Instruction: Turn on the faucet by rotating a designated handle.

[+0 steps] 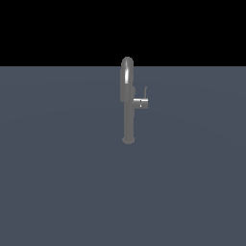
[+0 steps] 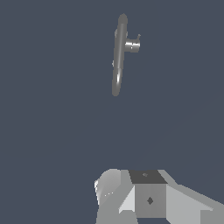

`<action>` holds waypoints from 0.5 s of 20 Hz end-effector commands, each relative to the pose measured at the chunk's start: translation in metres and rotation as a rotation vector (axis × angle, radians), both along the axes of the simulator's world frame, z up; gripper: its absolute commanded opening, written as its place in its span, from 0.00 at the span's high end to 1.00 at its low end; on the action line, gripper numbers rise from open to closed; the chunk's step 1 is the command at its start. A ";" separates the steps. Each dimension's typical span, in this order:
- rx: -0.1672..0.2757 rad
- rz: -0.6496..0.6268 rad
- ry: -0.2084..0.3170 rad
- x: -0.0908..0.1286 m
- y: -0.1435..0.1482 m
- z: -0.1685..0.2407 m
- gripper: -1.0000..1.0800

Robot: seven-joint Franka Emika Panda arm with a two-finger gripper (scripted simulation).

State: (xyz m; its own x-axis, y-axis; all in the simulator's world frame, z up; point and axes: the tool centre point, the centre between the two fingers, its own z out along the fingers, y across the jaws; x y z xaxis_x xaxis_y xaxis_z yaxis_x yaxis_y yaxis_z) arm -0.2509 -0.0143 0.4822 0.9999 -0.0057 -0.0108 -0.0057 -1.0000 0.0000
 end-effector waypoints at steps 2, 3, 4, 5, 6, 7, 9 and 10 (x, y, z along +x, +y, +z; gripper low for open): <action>0.000 0.000 0.000 0.000 0.000 0.000 1.00; 0.001 -0.001 0.001 0.001 0.000 0.000 1.00; 0.003 -0.003 0.003 0.001 0.000 0.000 1.00; 0.006 -0.006 0.005 0.002 0.000 0.000 1.00; 0.009 -0.009 0.008 0.003 0.000 0.000 1.00; 0.013 -0.013 0.012 0.005 0.001 0.000 1.00; 0.022 -0.023 0.021 0.008 0.001 -0.001 1.00; 0.028 -0.030 0.026 0.010 0.001 -0.001 1.00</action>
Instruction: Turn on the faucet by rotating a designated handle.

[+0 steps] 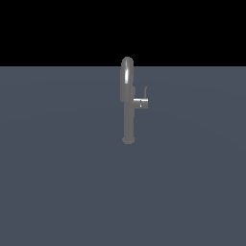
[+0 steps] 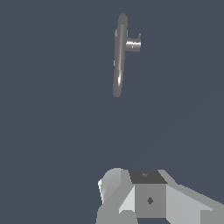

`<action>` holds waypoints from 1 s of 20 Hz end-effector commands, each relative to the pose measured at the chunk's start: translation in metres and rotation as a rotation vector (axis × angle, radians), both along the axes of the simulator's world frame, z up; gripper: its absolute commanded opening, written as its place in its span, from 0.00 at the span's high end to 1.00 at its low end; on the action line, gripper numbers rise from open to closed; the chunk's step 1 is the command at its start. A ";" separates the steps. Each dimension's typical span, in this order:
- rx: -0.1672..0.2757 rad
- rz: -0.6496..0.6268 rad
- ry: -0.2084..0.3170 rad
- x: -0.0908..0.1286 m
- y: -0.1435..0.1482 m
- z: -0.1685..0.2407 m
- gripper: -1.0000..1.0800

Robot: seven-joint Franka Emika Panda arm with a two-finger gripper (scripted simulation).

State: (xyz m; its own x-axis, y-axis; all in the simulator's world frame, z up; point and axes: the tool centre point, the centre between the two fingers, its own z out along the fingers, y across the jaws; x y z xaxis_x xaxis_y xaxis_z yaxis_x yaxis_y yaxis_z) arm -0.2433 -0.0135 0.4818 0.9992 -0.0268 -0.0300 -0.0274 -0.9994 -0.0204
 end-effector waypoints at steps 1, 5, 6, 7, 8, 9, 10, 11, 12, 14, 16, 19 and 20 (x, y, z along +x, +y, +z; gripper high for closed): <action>0.014 -0.015 0.014 0.005 0.000 -0.001 1.00; 0.049 -0.051 0.046 0.018 0.001 -0.002 1.00; 0.059 -0.062 0.055 0.022 0.002 -0.002 1.00; 0.070 -0.074 0.066 0.026 0.002 -0.003 1.00; 0.083 -0.086 0.077 0.030 0.002 -0.003 1.00; 0.095 -0.100 0.089 0.035 0.002 -0.004 1.00; 0.109 -0.114 0.102 0.040 0.002 -0.005 1.00; 0.124 -0.129 0.115 0.046 0.002 -0.006 1.00; 0.139 -0.145 0.129 0.051 0.002 -0.007 1.00; 0.169 -0.177 0.158 0.062 0.002 -0.009 1.00; 0.201 -0.209 0.186 0.073 0.001 -0.012 1.00; 0.248 -0.258 0.230 0.090 -0.001 -0.017 1.00; 0.264 -0.275 0.245 0.096 -0.002 -0.018 1.00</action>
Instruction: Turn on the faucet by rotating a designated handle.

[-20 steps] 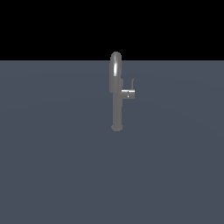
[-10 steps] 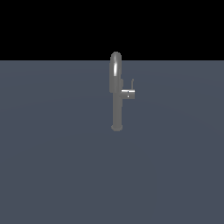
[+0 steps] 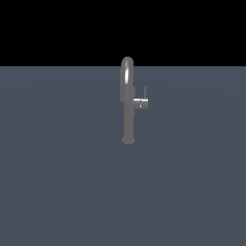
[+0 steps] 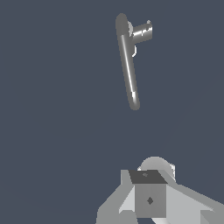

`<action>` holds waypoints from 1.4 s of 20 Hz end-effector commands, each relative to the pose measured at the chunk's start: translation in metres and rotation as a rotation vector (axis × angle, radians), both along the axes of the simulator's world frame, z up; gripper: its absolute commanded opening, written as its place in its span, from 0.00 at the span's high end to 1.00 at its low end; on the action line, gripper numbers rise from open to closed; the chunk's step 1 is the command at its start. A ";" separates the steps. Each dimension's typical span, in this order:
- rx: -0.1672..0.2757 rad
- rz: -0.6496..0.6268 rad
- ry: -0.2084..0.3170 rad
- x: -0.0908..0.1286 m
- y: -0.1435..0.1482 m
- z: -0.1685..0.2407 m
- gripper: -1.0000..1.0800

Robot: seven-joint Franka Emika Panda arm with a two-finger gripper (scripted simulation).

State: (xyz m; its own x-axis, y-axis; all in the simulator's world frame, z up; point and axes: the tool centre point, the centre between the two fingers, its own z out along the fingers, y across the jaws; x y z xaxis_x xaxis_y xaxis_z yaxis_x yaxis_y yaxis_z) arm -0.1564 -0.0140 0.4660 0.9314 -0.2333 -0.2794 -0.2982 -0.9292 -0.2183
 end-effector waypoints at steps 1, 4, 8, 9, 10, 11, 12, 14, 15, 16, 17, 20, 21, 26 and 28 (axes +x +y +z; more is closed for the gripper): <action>0.040 -0.042 0.037 0.014 -0.002 -0.004 1.00; 0.090 -0.093 0.082 0.031 -0.004 -0.011 1.00; 0.158 -0.162 0.144 0.053 -0.009 -0.021 1.00; 0.175 -0.180 0.159 0.059 -0.010 -0.023 1.00; 0.192 -0.198 0.175 0.064 -0.012 -0.026 1.00; 0.210 -0.215 0.191 0.070 -0.013 -0.029 1.00; 0.228 -0.233 0.207 0.075 -0.014 -0.032 1.00; 0.264 -0.270 0.239 0.086 -0.018 -0.039 1.00; 0.282 -0.288 0.256 0.091 -0.019 -0.043 1.00; 0.301 -0.307 0.272 0.096 -0.021 -0.046 1.00; 0.320 -0.326 0.289 0.101 -0.023 -0.050 1.00; 0.378 -0.384 0.341 0.117 -0.028 -0.063 1.00; 0.398 -0.404 0.359 0.122 -0.030 -0.068 1.00; 0.502 -0.508 0.451 0.146 -0.040 -0.093 1.00; 0.545 -0.551 0.489 0.155 -0.044 -0.105 1.00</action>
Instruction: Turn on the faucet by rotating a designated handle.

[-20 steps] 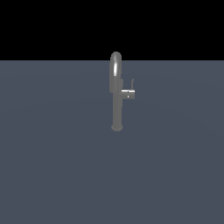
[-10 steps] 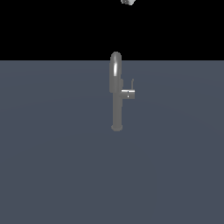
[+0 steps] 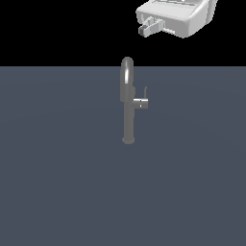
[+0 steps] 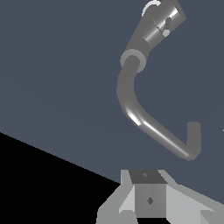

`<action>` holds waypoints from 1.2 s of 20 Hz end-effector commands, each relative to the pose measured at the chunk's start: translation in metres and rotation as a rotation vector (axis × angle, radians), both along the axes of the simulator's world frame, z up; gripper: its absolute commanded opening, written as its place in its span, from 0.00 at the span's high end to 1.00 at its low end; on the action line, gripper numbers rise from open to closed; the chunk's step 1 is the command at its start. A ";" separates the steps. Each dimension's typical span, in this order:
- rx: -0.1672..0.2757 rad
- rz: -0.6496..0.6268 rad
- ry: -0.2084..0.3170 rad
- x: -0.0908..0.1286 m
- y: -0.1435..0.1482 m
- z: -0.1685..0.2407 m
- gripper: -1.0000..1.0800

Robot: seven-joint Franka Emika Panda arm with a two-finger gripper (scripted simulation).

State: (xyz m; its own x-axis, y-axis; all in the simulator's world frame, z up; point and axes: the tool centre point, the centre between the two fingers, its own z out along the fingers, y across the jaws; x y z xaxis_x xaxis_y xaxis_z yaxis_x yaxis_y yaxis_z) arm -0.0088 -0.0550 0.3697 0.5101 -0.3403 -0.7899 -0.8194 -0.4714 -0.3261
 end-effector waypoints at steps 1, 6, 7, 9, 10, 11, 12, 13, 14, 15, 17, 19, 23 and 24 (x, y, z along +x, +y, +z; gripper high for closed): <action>0.055 -0.054 0.048 0.011 -0.005 -0.014 1.00; 0.165 -0.165 0.146 0.030 -0.014 -0.047 1.00; 0.187 -0.188 0.166 0.033 -0.016 -0.053 1.00; 0.233 -0.234 0.207 0.040 -0.019 -0.068 1.00; 0.256 -0.258 0.228 0.043 -0.020 -0.075 1.00; 0.279 -0.281 0.248 0.045 -0.022 -0.083 1.00; 0.300 -0.304 0.268 0.048 -0.023 -0.090 1.00; 0.321 -0.325 0.287 0.050 -0.024 -0.097 1.00; 0.341 -0.346 0.305 0.052 -0.024 -0.104 1.00; 0.360 -0.365 0.322 0.053 -0.025 -0.111 1.00; 0.395 -0.401 0.353 0.056 -0.025 -0.122 1.00; 0.425 -0.432 0.381 0.058 -0.026 -0.133 1.00; 0.471 -0.480 0.423 0.060 -0.025 -0.150 1.00; 0.480 -0.489 0.431 0.060 -0.025 -0.153 1.00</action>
State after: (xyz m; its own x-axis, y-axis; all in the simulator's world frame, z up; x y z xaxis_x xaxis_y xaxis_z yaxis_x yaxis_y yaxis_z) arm 0.0507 -0.0801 0.2221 0.0230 -0.0355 -0.9991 -0.9974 0.0669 -0.0253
